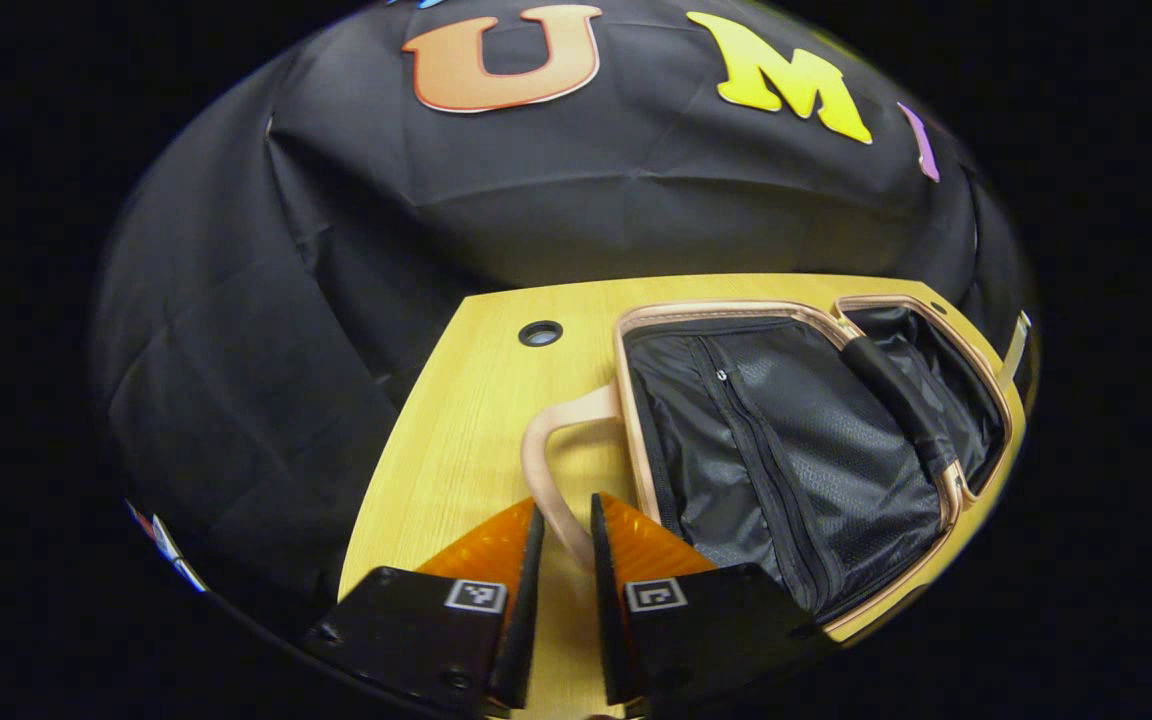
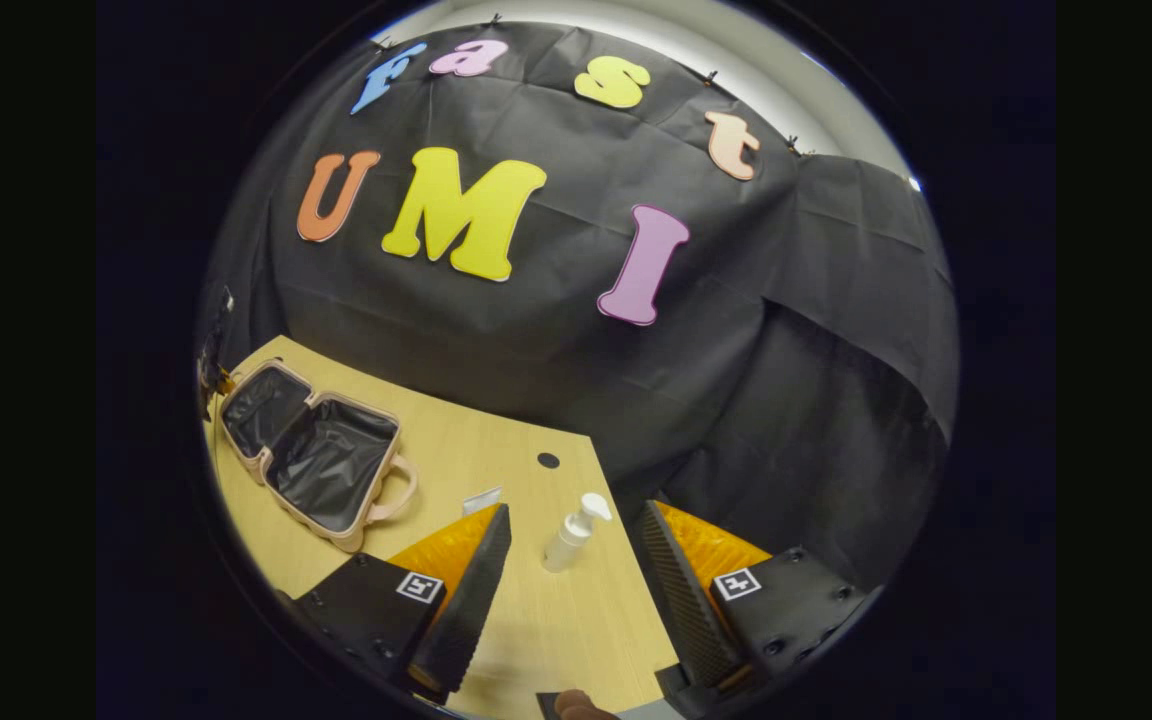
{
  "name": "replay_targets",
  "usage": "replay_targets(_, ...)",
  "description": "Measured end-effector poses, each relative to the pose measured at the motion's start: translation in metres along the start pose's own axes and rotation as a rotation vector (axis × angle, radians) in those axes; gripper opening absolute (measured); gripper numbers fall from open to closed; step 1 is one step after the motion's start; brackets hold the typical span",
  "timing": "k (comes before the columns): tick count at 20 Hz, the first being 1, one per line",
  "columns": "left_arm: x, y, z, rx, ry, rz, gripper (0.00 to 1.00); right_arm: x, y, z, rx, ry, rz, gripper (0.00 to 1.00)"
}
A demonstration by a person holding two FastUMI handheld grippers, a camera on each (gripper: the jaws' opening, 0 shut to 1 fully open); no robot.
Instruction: First open the suitcase, pack the skin care products into it, and then close the suitcase.
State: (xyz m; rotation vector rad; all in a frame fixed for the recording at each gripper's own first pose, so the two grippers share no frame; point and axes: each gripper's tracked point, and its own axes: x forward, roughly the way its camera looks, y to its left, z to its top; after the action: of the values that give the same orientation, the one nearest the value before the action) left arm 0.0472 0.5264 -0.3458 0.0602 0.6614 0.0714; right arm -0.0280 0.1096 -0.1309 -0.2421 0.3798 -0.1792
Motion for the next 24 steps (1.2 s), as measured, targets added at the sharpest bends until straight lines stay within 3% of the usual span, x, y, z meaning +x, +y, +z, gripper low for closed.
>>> replay_targets(4, -0.037, -0.015, 0.023, -0.063, -0.055, -0.018, 0.92, -0.004, 0.006, -0.012, -0.021, -0.02, 0.036, 0.79)
replay_targets(5, -0.045, -0.024, 0.029, -0.058, -0.067, -0.02, 1.0, -0.001, 0.008, -0.014, -0.021, -0.024, 0.052, 0.79)
replay_targets(8, -0.072, -0.074, 0.052, -0.06, -0.114, -0.076, 1.0, 0.008, 0.009, -0.021, 0.002, -0.023, 0.099, 0.79)
replay_targets(12, -0.103, -0.175, 0.067, -0.028, -0.142, -0.17, 1.0, 0.022, -0.004, -0.029, 0.007, -0.031, 0.144, 0.79)
replay_targets(20, -0.157, -0.417, 0.046, 0.109, -0.095, -0.499, 1.0, 0.049, -0.049, -0.05, 0.007, -0.023, 0.199, 0.78)
replay_targets(24, -0.174, -0.503, 0.03, 0.166, -0.056, -0.599, 1.0, 0.062, -0.081, -0.066, 0.004, -0.002, 0.197, 0.8)
